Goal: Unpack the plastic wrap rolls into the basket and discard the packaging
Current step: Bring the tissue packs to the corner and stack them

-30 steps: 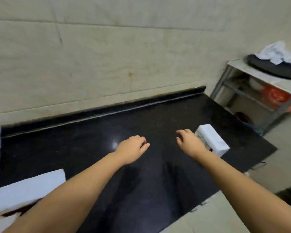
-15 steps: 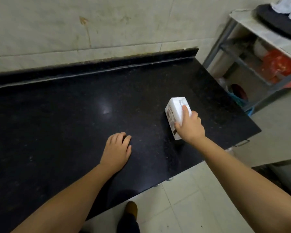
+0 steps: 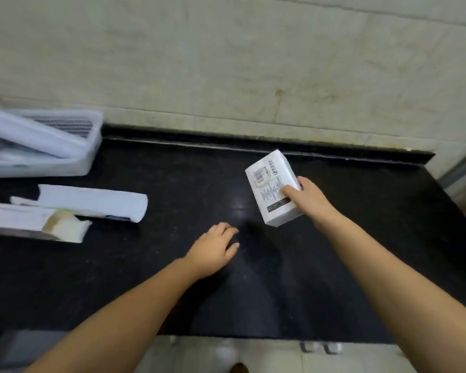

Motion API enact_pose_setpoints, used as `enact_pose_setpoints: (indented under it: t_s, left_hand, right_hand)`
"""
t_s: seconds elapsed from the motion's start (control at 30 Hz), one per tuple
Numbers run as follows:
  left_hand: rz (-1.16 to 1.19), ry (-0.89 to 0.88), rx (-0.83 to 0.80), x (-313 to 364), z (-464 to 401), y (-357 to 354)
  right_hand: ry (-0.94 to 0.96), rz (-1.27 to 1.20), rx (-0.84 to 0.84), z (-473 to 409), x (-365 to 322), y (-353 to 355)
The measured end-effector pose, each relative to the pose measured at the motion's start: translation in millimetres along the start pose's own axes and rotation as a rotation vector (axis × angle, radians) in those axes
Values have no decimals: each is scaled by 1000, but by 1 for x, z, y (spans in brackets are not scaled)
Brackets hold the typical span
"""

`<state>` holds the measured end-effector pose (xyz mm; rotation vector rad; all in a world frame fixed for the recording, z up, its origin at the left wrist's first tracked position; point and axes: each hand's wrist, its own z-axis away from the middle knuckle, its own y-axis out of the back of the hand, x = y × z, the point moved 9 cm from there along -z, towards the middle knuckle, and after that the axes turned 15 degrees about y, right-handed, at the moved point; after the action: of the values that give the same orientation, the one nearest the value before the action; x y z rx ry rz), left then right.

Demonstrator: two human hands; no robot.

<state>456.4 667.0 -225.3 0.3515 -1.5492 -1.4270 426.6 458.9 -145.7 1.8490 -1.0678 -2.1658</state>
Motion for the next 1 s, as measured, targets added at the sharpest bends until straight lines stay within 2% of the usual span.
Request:
enact_pose_setpoints:
  t_s: [0.13, 0.3, 0.47, 0.63, 0.77, 1.0]
  left_hand:
    - [71, 254, 147, -128, 64, 91]
    - [63, 525, 288, -281, 181, 180]
    - [68, 729, 397, -397, 291, 243]
    - [89, 895, 440, -481, 366, 268]
    - [97, 975, 472, -528, 388, 281]
    - [152, 1163, 371, -619, 358, 294]
  right_hand:
    - [183, 8, -214, -13, -98, -126]
    - [444, 70, -430, 26, -228, -292]
    - [700, 188, -547, 76, -328, -420]
    - [861, 328, -654, 108, -386, -514]
    - [1013, 507, -713, 114, -420, -577]
    - [1546, 811, -667, 102, -460, -691]
